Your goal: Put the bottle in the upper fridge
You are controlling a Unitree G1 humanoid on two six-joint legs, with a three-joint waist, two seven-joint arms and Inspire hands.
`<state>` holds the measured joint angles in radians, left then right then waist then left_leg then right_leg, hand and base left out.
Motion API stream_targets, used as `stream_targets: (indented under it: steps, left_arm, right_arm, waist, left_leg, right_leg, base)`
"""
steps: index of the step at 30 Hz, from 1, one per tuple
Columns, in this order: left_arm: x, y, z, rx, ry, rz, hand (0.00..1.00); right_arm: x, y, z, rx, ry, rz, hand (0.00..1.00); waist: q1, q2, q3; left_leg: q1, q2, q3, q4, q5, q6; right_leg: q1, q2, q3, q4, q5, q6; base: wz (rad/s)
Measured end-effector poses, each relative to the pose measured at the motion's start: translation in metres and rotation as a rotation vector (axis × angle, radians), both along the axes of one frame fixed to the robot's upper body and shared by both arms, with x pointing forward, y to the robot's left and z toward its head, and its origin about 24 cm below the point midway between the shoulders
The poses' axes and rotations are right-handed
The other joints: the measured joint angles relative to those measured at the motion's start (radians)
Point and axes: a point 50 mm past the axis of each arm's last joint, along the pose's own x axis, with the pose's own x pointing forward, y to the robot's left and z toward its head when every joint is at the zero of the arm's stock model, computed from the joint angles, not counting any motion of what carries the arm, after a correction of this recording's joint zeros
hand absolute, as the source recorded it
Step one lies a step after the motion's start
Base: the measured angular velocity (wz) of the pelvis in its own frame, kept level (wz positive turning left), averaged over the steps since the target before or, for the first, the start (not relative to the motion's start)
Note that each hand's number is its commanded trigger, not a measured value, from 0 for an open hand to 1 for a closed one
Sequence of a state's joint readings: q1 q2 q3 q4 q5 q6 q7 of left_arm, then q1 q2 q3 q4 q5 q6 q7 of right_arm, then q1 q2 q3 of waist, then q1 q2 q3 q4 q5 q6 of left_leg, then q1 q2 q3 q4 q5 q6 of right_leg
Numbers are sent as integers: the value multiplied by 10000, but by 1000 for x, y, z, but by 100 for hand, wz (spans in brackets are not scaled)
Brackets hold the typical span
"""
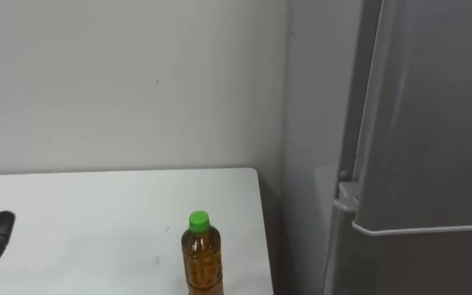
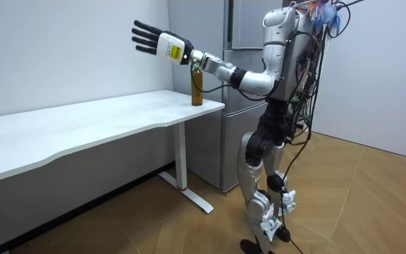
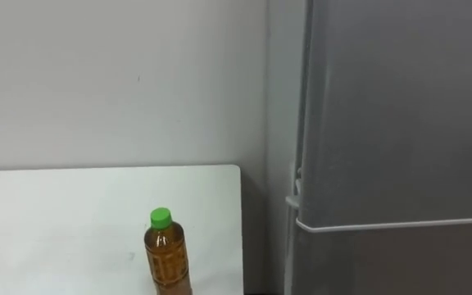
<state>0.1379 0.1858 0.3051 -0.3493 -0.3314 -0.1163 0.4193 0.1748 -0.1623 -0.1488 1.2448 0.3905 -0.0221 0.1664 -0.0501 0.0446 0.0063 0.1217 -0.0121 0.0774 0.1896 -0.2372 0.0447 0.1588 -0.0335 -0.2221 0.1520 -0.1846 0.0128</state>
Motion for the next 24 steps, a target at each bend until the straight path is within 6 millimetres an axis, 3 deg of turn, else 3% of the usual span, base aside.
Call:
stream_targets:
  steps: [5, 11, 24]
  left_arm:
    - [14, -23, 17, 1011, -516, -1448, 0]
    - [21, -42, 45, 1600, -1804, -2865, 0]
    - [29, -79, 46, 2253, -1655, -6031, 0]
  right_arm:
    - [6, 0, 0, -45, -176, 95, 0]
    - [8, 0, 0, 57, -244, 125, 0]
    - [13, 3, -1, 203, -217, -64, 0]
  waist:
    - [-121, 64, 53]
    - [-295, 138, 42]
    - [-592, 26, 8]
  left_leg:
    - [-61, 4, -4, 9, -10, 10]
    - [-18, 3, 22, 6, -9, 10]
    - [-52, 1, 22, 100, -8, 11]
  right_leg:
    - [-29, 5, 56, 2, 0, 0]
    - [-26, 13, 155, -1, 0, 0]
    - [-34, 8, 227, 12, 0, 0]
  base:
    - [0]
    - [-2]
    - [0]
